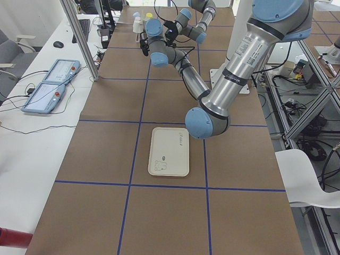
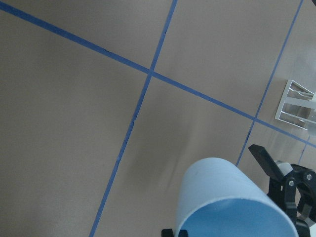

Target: Transfer IKEA cup to right arm and place on rack

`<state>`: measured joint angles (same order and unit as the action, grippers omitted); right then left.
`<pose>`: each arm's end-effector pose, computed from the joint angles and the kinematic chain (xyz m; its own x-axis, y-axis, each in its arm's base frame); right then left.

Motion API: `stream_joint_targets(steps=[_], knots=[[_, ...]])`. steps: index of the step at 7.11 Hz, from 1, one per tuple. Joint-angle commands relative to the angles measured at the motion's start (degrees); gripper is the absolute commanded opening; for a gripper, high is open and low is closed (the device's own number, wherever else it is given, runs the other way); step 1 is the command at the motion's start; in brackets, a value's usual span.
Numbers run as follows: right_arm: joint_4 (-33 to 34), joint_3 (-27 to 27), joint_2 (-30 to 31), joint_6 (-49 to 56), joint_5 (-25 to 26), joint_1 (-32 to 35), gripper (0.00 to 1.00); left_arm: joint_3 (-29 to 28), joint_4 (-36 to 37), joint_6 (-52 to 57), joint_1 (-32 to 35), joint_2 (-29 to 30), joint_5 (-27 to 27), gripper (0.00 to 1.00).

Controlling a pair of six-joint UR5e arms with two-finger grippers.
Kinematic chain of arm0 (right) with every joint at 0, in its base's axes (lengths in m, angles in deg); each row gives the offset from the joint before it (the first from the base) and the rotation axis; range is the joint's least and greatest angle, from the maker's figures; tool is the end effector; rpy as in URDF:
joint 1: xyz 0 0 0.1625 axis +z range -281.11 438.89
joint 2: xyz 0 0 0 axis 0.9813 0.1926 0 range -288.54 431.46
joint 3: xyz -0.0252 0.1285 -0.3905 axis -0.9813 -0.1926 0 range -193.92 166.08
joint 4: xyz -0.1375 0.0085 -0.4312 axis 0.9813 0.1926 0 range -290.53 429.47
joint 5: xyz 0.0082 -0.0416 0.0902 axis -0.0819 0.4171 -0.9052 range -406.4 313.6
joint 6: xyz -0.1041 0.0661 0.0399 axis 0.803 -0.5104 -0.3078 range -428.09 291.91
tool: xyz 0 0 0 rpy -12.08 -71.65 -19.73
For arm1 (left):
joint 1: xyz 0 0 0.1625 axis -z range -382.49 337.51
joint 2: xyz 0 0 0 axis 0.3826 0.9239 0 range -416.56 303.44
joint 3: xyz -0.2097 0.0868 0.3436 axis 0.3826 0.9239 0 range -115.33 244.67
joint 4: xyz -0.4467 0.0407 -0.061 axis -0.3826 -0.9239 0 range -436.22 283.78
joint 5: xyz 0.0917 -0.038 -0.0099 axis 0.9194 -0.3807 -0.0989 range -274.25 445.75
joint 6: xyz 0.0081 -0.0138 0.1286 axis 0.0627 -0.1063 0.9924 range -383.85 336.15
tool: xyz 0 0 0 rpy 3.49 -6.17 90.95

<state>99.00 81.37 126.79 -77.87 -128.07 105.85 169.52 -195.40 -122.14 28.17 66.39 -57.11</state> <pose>-0.5319 -0.4410 0.1021 0.5397 -0.8194 0.1929 -0.2568 0.0580 0.9647 0.3654 -0.4934 0.1080 0.1449 -0.3143 -0.9382 -0.0044 0.9480 -0.3182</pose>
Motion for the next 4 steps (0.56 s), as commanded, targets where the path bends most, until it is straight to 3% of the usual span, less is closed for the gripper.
stream_joint_targets(steps=[1, 4], knots=[[0.0, 0.5, 0.0, 1.0, -0.1, -0.4, 0.99, -0.3, 0.0, 0.0, -0.2, 0.5, 0.0, 0.0], [-0.1, 0.7, 0.0, 2.3, 0.0, -1.0, 0.97, -0.8, 0.0, 0.0, -0.2, 1.2, 0.0, 0.0]])
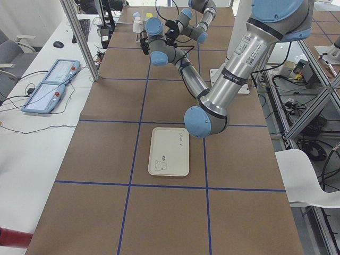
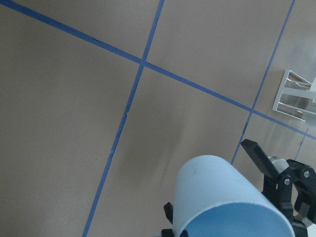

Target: Transfer IKEA cup to right arm and place on rack

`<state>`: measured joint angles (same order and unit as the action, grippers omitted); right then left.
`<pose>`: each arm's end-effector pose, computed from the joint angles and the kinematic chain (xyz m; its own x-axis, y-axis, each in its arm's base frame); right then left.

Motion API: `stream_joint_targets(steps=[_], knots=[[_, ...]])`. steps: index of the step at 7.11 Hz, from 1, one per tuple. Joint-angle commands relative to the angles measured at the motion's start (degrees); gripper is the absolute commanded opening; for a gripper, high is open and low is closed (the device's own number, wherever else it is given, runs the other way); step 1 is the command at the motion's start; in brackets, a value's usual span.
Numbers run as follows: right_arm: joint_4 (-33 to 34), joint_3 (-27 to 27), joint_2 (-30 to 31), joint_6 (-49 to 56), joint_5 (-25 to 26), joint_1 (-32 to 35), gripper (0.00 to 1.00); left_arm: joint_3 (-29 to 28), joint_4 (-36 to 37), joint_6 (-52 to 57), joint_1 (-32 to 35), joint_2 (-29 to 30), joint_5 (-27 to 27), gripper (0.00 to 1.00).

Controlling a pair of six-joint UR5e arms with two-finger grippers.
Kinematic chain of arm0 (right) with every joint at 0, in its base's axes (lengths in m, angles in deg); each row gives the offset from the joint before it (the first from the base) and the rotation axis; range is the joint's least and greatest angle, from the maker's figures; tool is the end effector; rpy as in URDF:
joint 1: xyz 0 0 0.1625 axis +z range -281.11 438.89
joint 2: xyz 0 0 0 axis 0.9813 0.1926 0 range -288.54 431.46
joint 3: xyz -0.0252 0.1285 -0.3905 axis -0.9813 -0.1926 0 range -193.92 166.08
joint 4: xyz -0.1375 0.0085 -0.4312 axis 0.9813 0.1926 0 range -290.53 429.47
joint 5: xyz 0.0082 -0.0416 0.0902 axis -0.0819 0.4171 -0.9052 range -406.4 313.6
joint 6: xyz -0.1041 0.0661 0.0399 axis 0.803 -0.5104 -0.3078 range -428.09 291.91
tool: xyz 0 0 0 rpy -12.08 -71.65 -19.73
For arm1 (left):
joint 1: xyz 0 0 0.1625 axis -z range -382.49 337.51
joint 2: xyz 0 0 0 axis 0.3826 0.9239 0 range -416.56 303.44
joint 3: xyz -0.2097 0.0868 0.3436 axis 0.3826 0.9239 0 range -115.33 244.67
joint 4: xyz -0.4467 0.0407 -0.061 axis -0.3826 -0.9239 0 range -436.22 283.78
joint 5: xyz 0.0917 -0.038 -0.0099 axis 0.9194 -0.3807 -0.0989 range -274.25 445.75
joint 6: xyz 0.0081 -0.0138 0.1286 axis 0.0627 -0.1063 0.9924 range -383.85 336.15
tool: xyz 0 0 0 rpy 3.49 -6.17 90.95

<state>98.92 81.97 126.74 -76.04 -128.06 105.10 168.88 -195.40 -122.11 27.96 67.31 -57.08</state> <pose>-0.5336 -0.4320 0.0968 0.5352 -0.8288 0.1635 -0.2501 0.0295 0.9678 0.3695 -0.4948 0.1025 0.1431 -0.3097 -0.9400 -0.0084 0.9494 -0.3141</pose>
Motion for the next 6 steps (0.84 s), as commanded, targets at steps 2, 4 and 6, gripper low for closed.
stream_joint_targets(steps=[2, 4, 6], knots=[[-0.9, 0.1, 0.0, 0.6, 0.0, -0.5, 0.91, -0.2, 0.0, 0.0, 0.1, 0.4, 0.0, 0.0], [-1.3, 0.1, 0.0, 0.6, 0.1, -0.5, 0.78, -0.7, 0.0, 0.0, 0.0, 1.0, 0.0, 0.0], [-1.2, 0.4, 0.2, 0.6, 0.6, -0.5, 0.72, -0.9, -0.1, 0.1, 0.1, 1.6, 0.1, 0.99]])
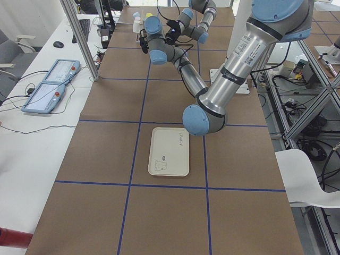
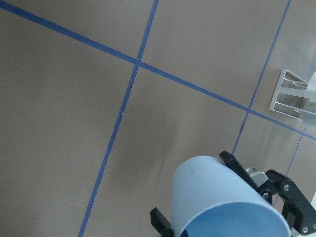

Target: Transfer IKEA cup to right arm and place on rack

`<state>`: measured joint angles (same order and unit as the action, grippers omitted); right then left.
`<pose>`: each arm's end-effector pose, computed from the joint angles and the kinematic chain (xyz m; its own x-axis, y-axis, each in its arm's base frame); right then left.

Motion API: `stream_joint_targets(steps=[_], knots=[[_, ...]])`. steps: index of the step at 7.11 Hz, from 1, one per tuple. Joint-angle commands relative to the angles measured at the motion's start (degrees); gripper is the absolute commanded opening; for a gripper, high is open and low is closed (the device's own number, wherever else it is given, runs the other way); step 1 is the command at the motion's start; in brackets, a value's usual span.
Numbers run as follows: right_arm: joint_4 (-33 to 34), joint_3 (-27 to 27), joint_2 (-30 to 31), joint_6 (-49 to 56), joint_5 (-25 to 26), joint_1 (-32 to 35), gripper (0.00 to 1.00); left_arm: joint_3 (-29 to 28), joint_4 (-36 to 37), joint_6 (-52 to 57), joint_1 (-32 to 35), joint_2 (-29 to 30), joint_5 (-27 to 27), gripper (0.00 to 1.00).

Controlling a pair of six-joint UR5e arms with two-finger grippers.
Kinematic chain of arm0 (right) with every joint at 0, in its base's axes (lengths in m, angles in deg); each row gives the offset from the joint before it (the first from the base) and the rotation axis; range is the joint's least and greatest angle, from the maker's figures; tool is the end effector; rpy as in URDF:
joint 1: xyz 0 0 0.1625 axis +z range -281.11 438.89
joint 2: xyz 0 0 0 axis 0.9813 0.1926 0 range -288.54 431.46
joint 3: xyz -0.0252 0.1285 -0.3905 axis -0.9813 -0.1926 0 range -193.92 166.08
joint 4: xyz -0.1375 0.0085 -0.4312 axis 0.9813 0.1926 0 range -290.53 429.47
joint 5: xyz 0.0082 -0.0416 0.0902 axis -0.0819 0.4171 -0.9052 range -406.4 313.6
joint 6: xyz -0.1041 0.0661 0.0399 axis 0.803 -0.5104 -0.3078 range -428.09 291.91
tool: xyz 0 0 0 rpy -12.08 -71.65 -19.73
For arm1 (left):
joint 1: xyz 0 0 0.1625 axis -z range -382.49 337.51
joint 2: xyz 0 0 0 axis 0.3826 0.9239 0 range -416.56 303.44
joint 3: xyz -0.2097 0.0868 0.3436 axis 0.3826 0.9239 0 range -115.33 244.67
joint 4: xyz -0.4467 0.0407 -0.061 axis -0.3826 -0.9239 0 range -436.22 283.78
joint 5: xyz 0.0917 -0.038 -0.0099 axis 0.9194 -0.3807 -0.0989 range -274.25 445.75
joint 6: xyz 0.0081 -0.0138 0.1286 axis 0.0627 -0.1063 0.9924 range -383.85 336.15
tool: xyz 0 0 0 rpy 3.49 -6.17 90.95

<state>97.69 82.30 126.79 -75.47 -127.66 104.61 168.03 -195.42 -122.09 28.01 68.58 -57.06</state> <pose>-0.5324 -0.4260 0.0927 0.5324 -0.8315 0.1584 -0.2682 0.0118 0.9633 0.3719 -0.4987 0.0945 0.1381 -0.3039 -0.9426 -0.0088 0.9513 -0.3080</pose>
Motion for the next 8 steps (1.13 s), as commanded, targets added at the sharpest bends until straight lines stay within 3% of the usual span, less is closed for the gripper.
stream_joint_targets(steps=[1, 4, 6, 8], knots=[[0.1, 0.0, 0.3, 0.1, 0.2, 0.0, 0.69, -0.1, 0.0, 0.2, 0.8, 0.5, 0.0, 1.0], [1.6, -0.1, 1.7, 0.3, -0.1, 2.8, 0.65, -0.2, 0.4, 2.6, 5.3, -0.3, 0.2, 1.0], [10.0, 1.6, 2.7, 0.4, -0.8, 7.6, 0.65, 0.3, 0.5, 11.3, 8.4, -5.9, 1.1, 1.0], [22.0, 6.1, 4.9, 6.6, -7.8, 14.7, 0.59, 0.7, 0.5, 23.2, 13.4, -12.6, 3.5, 1.0]])
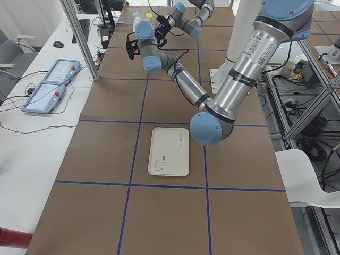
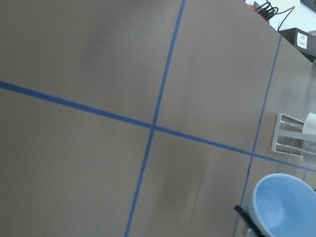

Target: Transfer IKEA cup to right arm and place on rack

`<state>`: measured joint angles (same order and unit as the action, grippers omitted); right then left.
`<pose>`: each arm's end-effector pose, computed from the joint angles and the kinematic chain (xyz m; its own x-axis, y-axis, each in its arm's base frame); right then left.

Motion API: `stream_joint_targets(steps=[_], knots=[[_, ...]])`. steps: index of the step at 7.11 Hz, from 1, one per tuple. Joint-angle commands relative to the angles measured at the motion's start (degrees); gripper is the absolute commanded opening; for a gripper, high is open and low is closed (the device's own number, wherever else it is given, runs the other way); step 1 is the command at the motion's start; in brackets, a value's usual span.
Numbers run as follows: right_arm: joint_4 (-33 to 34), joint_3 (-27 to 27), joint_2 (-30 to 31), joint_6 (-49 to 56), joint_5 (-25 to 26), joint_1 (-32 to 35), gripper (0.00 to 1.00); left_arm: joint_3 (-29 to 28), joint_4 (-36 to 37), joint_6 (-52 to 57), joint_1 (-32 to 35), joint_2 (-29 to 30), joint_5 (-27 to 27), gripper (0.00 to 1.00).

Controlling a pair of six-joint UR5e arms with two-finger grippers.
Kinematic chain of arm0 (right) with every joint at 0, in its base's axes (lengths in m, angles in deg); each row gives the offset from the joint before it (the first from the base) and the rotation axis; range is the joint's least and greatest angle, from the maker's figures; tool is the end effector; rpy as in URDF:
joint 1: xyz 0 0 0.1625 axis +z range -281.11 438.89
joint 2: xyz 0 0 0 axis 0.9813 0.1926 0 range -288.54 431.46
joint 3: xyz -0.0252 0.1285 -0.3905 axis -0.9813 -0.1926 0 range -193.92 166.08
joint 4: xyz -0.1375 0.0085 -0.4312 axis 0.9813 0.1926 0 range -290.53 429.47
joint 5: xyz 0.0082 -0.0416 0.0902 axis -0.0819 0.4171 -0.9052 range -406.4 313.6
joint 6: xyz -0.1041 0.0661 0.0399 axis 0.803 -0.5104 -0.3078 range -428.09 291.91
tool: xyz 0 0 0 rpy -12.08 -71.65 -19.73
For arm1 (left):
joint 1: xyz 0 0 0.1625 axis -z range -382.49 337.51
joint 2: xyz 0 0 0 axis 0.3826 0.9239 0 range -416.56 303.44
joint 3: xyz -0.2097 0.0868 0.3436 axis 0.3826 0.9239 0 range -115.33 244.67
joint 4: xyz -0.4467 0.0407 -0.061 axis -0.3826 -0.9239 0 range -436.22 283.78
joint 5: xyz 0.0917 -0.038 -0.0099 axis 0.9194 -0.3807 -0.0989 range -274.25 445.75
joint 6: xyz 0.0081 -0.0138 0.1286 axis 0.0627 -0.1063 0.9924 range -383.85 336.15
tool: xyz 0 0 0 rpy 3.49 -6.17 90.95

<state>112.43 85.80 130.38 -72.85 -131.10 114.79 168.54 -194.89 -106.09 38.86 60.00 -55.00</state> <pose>-0.4600 -0.5121 0.1378 0.6588 -0.7481 0.0795 -0.0242 0.0845 0.9961 0.2709 -0.5648 0.1863 0.1976 -0.1836 -0.9630 0.1835 0.9719 -0.1476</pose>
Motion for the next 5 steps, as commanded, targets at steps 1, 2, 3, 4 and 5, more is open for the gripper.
stream_joint_targets(steps=[1, 2, 3, 4, 5], knots=[[11.5, 4.2, 2.8, 8.5, -8.0, 7.8, 0.57, 0.2, 0.0, 15.2, 3.1, -8.0, 3.9, 1.0], [14.6, 6.4, 5.6, 12.7, -8.5, 10.2, 0.55, 0.2, 0.1, 23.1, 3.2, -12.7, 6.2, 1.0], [19.0, 9.7, 8.8, 19.5, -8.5, 13.0, 0.56, 0.0, 0.1, 27.1, 3.2, -15.1, 6.4, 1.0], [25.7, 13.5, 12.1, 30.0, -8.3, 15.3, 0.57, 0.1, 0.0, 27.7, 3.2, -16.1, 6.3, 1.0], [28.3, 14.8, 15.4, 41.6, -7.2, 18.1, 0.55, 0.2, -0.1, 27.7, 3.2, -16.5, 6.3, 1.0]])
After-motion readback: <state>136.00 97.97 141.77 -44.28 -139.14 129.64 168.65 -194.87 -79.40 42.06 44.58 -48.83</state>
